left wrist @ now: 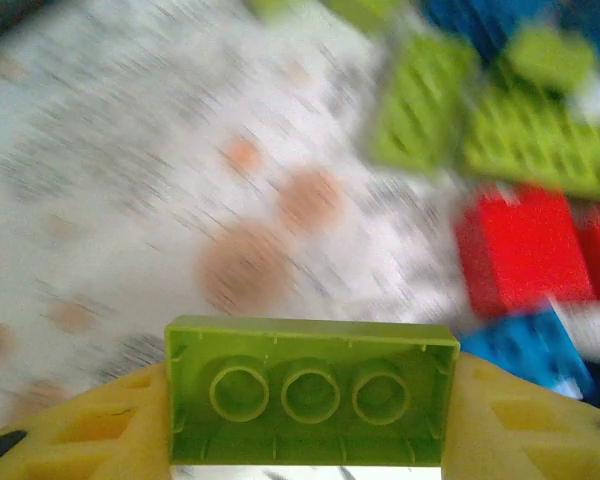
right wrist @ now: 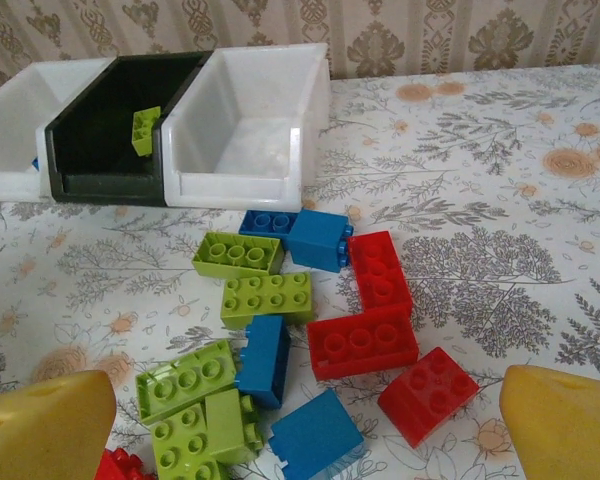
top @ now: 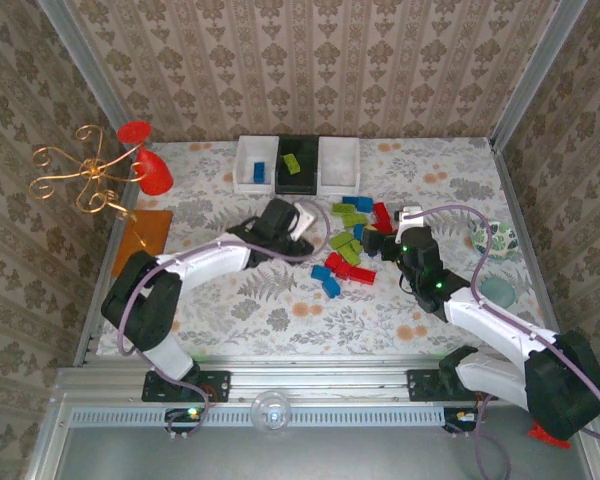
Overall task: Sort the legos into containers by color
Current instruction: Place the lego in the container.
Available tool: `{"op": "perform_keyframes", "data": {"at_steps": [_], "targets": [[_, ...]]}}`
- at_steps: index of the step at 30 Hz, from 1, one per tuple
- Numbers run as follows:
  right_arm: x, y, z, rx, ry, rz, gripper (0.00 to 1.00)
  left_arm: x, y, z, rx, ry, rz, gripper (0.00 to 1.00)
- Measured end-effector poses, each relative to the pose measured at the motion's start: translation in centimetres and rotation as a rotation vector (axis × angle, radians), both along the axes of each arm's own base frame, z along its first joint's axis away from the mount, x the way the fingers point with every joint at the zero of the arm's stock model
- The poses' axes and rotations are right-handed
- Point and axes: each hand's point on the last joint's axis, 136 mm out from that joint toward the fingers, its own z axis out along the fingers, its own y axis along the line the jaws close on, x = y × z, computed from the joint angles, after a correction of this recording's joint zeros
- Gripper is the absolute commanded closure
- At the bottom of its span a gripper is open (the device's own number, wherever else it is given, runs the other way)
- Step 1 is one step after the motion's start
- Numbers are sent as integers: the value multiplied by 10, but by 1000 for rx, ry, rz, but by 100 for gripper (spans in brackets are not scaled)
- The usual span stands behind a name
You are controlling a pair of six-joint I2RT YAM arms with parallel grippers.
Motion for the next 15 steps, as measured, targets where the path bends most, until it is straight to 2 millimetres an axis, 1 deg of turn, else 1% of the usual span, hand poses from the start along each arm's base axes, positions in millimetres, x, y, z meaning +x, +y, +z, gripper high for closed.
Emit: {"op": "perform_keyframes", "data": {"at_steps": [1, 3, 6, 7, 8, 11, 13, 15], "targets": [[0, 0, 0, 1, 0, 0, 0, 15, 0, 10, -21, -18, 34, 47], [0, 0, 0, 2, 0, -1, 0, 54, -1, 31, -63, -64, 107, 47], [0, 0, 0, 3, 0, -1, 0, 110, -3, 47, -92, -115, 185, 46], [0, 0, 0, 3, 0, -1, 0, 122, -3, 47, -93, -121, 202, 46], [0, 0, 0, 3, 0, -1, 0, 139, -3, 47, -93, -130, 224, 44], [0, 0, 0, 3, 1, -1, 0, 177, -3, 39, -74, -137, 270, 40], [0, 0, -1, 2, 3, -1, 0, 197, -6, 31, -60, -136, 291, 32], [0, 0, -2, 0, 7, -1, 0, 214, -8, 24, -45, -126, 317, 22]]}}
